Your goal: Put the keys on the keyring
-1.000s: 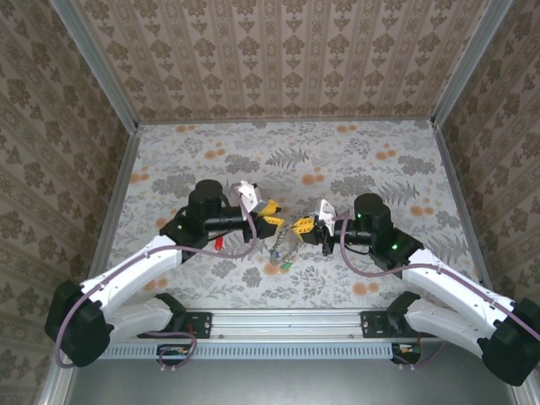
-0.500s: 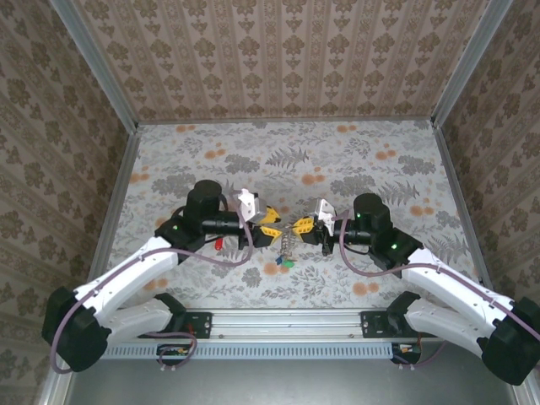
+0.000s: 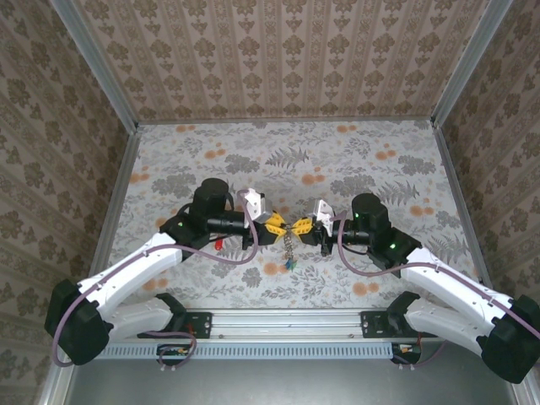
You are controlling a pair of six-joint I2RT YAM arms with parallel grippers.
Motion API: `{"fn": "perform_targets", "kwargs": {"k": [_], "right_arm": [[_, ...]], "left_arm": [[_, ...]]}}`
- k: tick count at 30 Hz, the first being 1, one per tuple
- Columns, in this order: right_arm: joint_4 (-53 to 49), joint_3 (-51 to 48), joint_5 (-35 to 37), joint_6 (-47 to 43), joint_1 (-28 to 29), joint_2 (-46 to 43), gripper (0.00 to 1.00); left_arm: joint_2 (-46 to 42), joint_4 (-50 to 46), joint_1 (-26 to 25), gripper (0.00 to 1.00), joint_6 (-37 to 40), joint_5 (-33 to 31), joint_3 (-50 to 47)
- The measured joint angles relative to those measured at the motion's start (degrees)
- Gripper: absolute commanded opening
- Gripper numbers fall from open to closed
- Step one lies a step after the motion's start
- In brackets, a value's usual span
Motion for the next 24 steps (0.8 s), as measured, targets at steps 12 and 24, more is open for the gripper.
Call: {"fn": "perform_targets", "kwargs": {"k": [12,24], "right_arm": [[0.0,0.0,0.0,0.0,0.0,0.0,0.00],[-0.2,0.0,0.0,0.1,0.0,0.1,0.00]], "left_arm": [[0.9,-0.9,-0.8,0.23,2.1,-1.0,0.1],[1.0,-1.2,-1.2,0.00,5.0,-3.3,0.2]]}}
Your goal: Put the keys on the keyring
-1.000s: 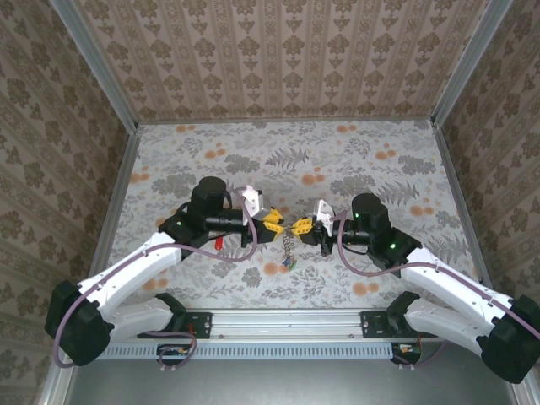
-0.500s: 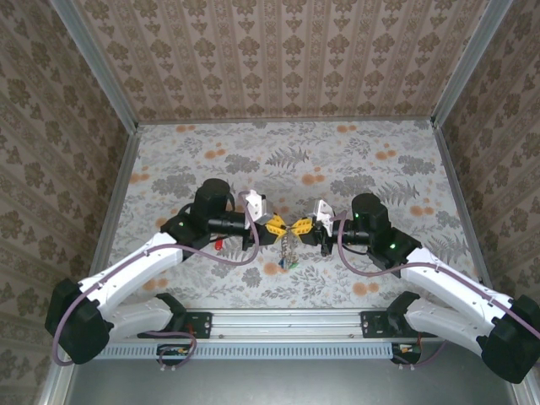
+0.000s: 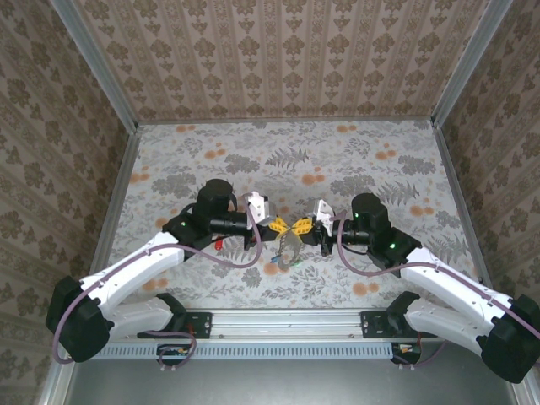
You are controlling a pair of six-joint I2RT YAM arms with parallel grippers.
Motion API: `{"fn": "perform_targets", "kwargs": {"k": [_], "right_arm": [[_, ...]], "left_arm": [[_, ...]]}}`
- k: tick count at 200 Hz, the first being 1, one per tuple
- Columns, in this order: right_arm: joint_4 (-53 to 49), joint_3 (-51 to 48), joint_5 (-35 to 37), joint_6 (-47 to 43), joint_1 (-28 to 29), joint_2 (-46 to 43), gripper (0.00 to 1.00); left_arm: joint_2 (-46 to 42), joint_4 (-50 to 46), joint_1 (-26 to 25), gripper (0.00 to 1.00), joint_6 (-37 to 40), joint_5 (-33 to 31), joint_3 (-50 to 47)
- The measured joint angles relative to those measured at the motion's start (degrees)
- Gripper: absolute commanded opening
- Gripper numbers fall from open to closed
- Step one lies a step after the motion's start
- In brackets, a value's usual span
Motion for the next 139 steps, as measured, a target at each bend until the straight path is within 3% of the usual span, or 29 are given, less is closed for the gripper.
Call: {"fn": "perform_targets", "kwargs": {"k": [20,110,139], "right_arm": [[-0.4,0.0,0.0,-0.3,0.1,0.2,0.00],[1.4,0.0,0.8,-0.9,0.6,0.2,0.19],[2.4,0.0,0.8,-0.3,0.7,0.2,0.20]], "left_arm": [[0.0,-0.3,0.0,0.00,0.1,-0.2,0.0],[-0.8,6.6,0.6,0.00,-6.3,1.2,-2.4],[-1.0,8.8,1.0,0.00,-7.9,2.0,-3.0]]}}
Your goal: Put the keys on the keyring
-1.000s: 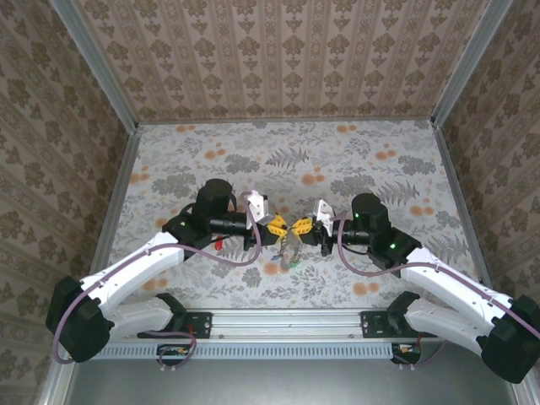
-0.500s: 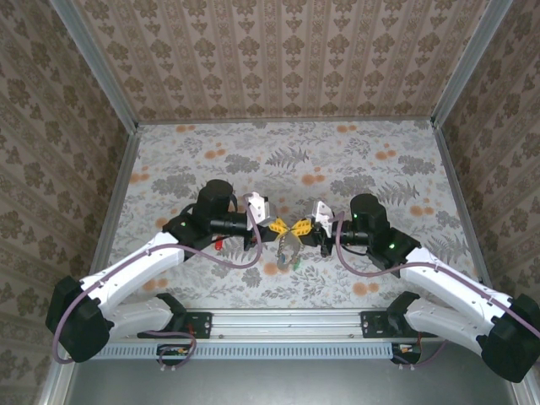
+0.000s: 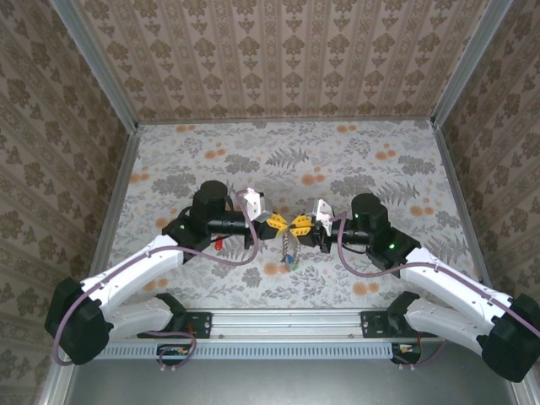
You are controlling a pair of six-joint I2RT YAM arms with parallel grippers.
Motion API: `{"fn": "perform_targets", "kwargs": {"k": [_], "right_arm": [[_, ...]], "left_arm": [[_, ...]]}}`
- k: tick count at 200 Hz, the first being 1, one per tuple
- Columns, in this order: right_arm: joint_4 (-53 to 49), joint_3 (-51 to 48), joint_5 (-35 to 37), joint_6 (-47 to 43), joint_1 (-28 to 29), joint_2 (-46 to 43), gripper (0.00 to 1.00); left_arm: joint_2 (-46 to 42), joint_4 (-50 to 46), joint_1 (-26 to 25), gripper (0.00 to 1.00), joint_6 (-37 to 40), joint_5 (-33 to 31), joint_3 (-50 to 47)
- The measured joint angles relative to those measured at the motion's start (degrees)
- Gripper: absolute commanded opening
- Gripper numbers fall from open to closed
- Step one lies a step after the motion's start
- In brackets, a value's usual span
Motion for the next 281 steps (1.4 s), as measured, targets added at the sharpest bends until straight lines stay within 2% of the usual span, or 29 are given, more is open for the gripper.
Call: {"fn": "perform_targets", "kwargs": {"k": [33,72,109,115,124,134,193,200,211,221,236,250,267,281], "right_arm": [[0.3,0.0,-0.3,0.0,0.0,0.2,0.17],[0.3,0.1,-1.5,0.3,0.0,1.4,0.00],[1.4,-0.1,-1.7,0.3,0.0,1.4,0.00],[1.6,-0.2,-1.7,0.3,0.0,1.3,0.00],[1.9,-0.4,-1.6,0.5,0.0,1.0,0.00],[2.3,-0.7,-1.6,0.5,0.0,0.7,0.00],[3.9,-2.9,1.5,1.8,0.1,-0.9,0.00],[4.1,-3.0,1.6,1.9,0.1,-0.9,0.00],[4.2,-3.1,1.7,2.0,0.1,-0.9,0.00],[4.2,-3.1,1.8,2.1,0.1,-0.9,0.00],[4.2,-3.1,1.8,2.2,0.1,-0.7,0.00],[3.9,-3.1,2.0,2.2,0.1,-0.3,0.00],[2.1,-3.1,2.9,1.7,0.1,-0.2,0.00],[-0.3,-2.7,3.8,0.6,0.1,-0.2,0.00]], "left_arm": [[-0.1,0.6,0.3,0.00,-0.7,1.2,-0.3],[-0.1,0.7,0.5,0.00,-0.7,2.1,-0.7],[-0.3,0.9,0.7,0.00,-0.7,2.4,-0.8],[-0.4,0.8,0.7,0.06,-0.7,2.4,-0.8],[-0.6,0.7,0.7,0.21,-0.6,2.2,-0.8],[-0.9,0.5,0.7,0.30,-0.5,1.9,-0.8],[-6.7,-5.6,5.6,0.35,0.7,0.8,-0.8],[-7.3,-6.3,5.9,0.42,0.9,0.8,-0.8],[-8.1,-7.7,6.4,0.48,1.1,0.2,-0.8],[-8.7,-9.3,6.7,0.54,1.0,-1.8,-0.8],[-9.1,-12.3,7.5,0.62,-1.4,-8.1,-0.6],[-8.8,-16.6,9.0,0.77,-5.7,-15.1,0.5],[-7.7,-23.9,12.4,0.75,-13.2,-24.2,3.5],[-6.6,-29.4,15.8,0.74,-18.5,-27.7,6.0]]}}
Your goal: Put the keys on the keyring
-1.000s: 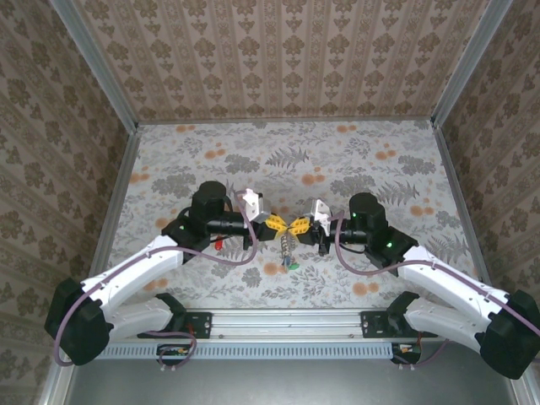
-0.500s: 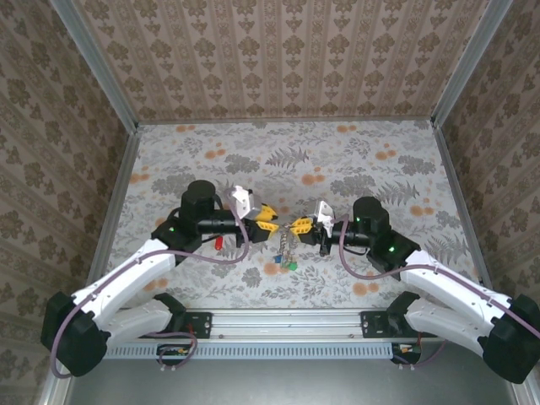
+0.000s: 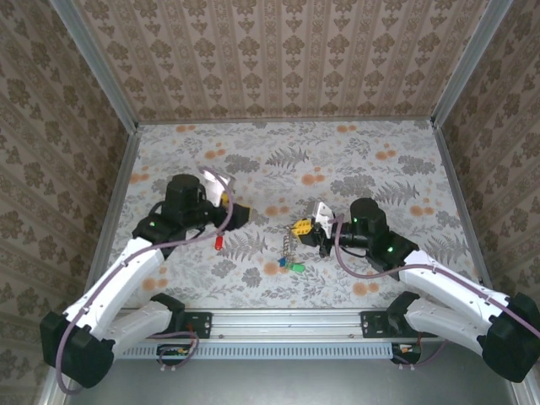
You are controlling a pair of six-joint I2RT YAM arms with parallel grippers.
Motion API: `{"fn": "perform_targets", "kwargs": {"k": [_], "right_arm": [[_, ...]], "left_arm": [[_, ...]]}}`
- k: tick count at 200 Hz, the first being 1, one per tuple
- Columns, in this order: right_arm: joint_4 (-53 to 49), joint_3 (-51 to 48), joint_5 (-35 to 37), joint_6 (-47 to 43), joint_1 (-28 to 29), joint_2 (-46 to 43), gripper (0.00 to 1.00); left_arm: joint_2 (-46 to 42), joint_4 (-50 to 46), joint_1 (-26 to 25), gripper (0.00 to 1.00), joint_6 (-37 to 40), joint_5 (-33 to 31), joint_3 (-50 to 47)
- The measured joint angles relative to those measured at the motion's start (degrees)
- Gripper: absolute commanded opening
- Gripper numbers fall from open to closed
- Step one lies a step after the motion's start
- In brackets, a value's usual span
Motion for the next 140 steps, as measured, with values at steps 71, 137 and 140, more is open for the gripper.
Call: {"fn": "perform_targets", "kwargs": {"k": [71,137,140], "right_arm": [[-11.4,5.6,2.3,-8.7,0.0,1.2,0.00],[-12.6,5.6,2.6,-9.3,0.0,3.2,0.00],[-12.5,5.6,2.8,-9.2,0.0,3.3,0.00]], "left_arm": [[10.8,-23.5,9.2,0.49,-22.5,-2.4,3.0],[26.4,-24.8,13.4,0.33,-21.6,-0.8,5.8],[27.2,-24.6,13.4,0.35,-21.5,-0.4,6.1]]}}
